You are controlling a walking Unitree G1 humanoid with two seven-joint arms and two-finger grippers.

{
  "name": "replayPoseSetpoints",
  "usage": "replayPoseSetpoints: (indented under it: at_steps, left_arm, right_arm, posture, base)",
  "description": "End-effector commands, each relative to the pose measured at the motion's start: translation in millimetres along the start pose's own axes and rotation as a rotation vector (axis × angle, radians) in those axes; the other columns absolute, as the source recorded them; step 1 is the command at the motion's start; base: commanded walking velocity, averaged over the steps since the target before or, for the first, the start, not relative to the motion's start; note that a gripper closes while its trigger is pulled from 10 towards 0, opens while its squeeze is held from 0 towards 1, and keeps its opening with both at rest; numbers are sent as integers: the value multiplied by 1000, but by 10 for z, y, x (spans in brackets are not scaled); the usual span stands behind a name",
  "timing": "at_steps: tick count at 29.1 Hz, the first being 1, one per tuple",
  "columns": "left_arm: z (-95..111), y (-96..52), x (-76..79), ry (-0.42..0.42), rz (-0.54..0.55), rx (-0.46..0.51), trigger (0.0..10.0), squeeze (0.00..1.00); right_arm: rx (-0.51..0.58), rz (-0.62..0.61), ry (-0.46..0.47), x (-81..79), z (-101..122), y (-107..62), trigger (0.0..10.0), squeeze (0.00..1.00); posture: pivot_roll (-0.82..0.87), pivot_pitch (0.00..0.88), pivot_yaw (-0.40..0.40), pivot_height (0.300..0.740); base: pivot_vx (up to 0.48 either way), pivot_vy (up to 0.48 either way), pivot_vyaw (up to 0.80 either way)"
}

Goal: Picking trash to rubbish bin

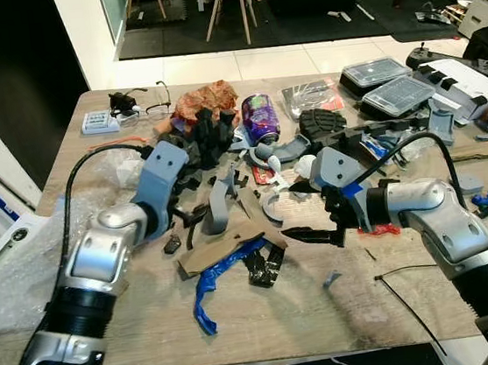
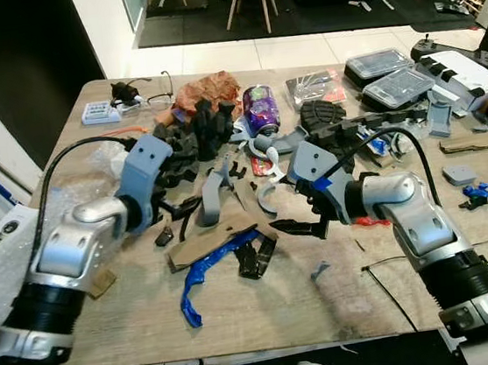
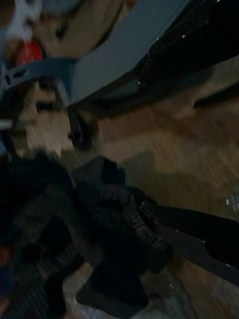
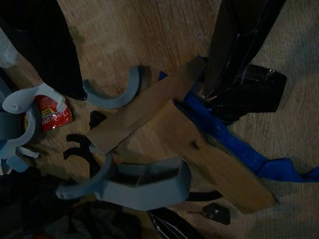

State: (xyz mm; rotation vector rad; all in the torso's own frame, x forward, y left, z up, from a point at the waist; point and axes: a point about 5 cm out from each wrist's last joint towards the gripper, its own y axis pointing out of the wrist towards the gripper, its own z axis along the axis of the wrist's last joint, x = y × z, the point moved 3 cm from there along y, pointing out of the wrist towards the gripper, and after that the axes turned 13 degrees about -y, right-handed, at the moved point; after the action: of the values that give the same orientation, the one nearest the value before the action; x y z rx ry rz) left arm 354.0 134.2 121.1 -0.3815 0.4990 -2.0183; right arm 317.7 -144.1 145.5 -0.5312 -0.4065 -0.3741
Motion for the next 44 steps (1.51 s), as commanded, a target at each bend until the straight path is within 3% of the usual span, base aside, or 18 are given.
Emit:
replayPoseSetpoints:
  at_steps: [1,10,13,15,19,27,32,39,44]
  left_arm:
    - [29,28,5,19,19,6,10000,0]
    - [56,48,84,-47,13,11,10000,0]
    - [131,26,151,-64,-34,38,10000,0]
    - [274,-27,264,-5,-124,113,10000,0]
    - [367,-166,409,-8,-276,143,10000,0]
    - [409,-233,488,-107,-345,134,10000,0]
    - [322,-193,551,-166,-275,35,10000,0]
    - [311,-139,630,-220,-254,21,10000,0]
    - [213,25,552,-255,-90,-12,10000,0]
  right_arm:
    - [0,-13,-7,24,2,-14,10000,0]
    - [1,-20,-10,31,0,-7,10000,0]
    - [2,-21,-11,32,2,-5,10000,0]
    - [3,-21,-11,32,3,-2,10000,0]
    - [4,-21,-12,28,1,8,10000,0]
    - [3,-21,-14,24,-5,13,10000,0]
    - [-1,-25,-16,31,-12,10,10000,0]
    - [-3,-30,-17,37,-12,9,10000,0]
    - [-3,-38,-17,46,-15,6,10000,0]
  posture:
    - [-6,0,6,740]
    - [-6,0,6,740]
    - [-6,0,6,740]
    - [-6,0,6,740]
    - [-8,0,6,740]
    - [-6,0,6,740]
    - [-6,0,6,740]
    - [-7,0,11,740]
    - [-7,0,13,740]
  base:
    - [0,0,0]
    - [0,0,0]
    - [0,0,0]
    - [0,0,0]
    - [0,0,0]
    - [0,0,0]
    - [0,0,0]
    - [0,0,0]
    - [0,0,0]
